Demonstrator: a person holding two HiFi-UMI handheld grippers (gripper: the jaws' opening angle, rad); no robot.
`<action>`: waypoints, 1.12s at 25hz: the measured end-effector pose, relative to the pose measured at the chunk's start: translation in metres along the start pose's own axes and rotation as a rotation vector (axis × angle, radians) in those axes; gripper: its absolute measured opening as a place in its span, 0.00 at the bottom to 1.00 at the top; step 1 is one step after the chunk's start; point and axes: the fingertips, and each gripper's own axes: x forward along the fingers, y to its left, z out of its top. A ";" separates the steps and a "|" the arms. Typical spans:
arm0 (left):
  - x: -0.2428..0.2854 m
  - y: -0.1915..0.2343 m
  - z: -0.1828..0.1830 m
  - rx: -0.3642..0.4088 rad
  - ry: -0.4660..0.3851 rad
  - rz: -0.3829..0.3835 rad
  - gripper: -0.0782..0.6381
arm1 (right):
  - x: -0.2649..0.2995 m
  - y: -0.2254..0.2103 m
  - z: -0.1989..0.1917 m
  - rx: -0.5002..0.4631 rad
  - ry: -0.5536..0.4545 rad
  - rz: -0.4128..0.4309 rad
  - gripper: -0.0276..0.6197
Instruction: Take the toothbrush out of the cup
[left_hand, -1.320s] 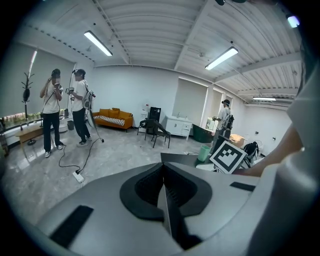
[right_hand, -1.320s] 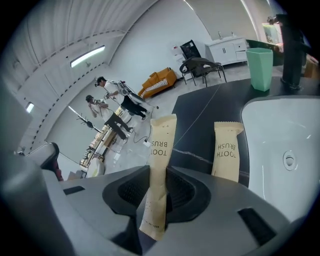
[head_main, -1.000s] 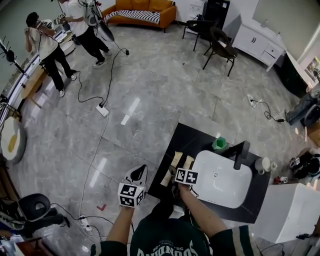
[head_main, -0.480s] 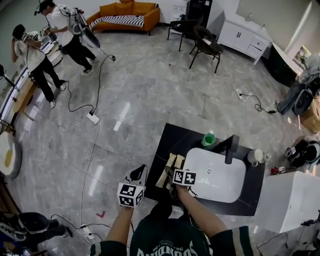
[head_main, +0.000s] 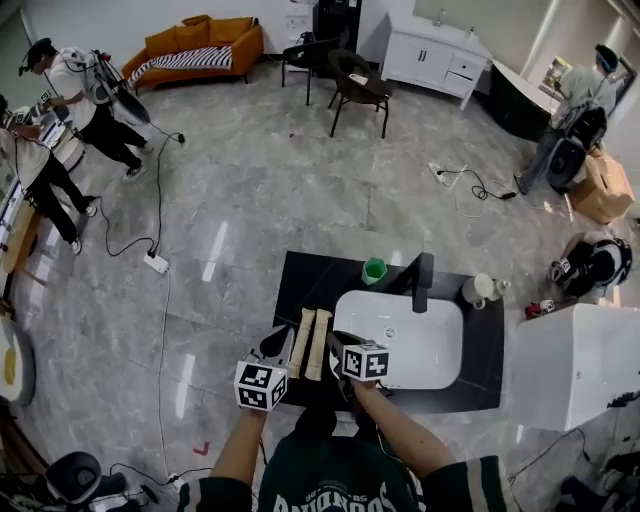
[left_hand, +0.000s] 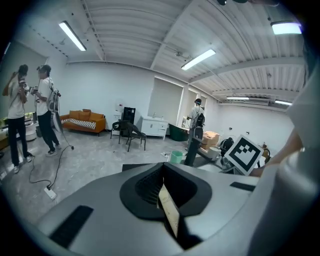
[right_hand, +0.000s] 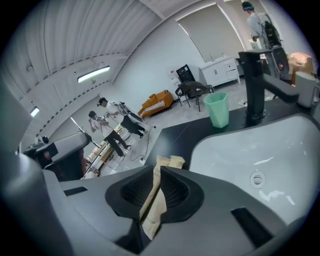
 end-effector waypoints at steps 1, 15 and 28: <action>0.006 -0.009 0.002 0.006 0.000 -0.015 0.12 | -0.009 -0.006 0.005 -0.009 -0.018 -0.008 0.14; 0.092 -0.137 0.043 0.086 -0.002 -0.148 0.12 | -0.152 -0.090 0.067 -0.190 -0.226 -0.119 0.12; 0.143 -0.240 0.069 0.158 -0.031 -0.164 0.12 | -0.275 -0.183 0.124 -0.374 -0.408 -0.254 0.12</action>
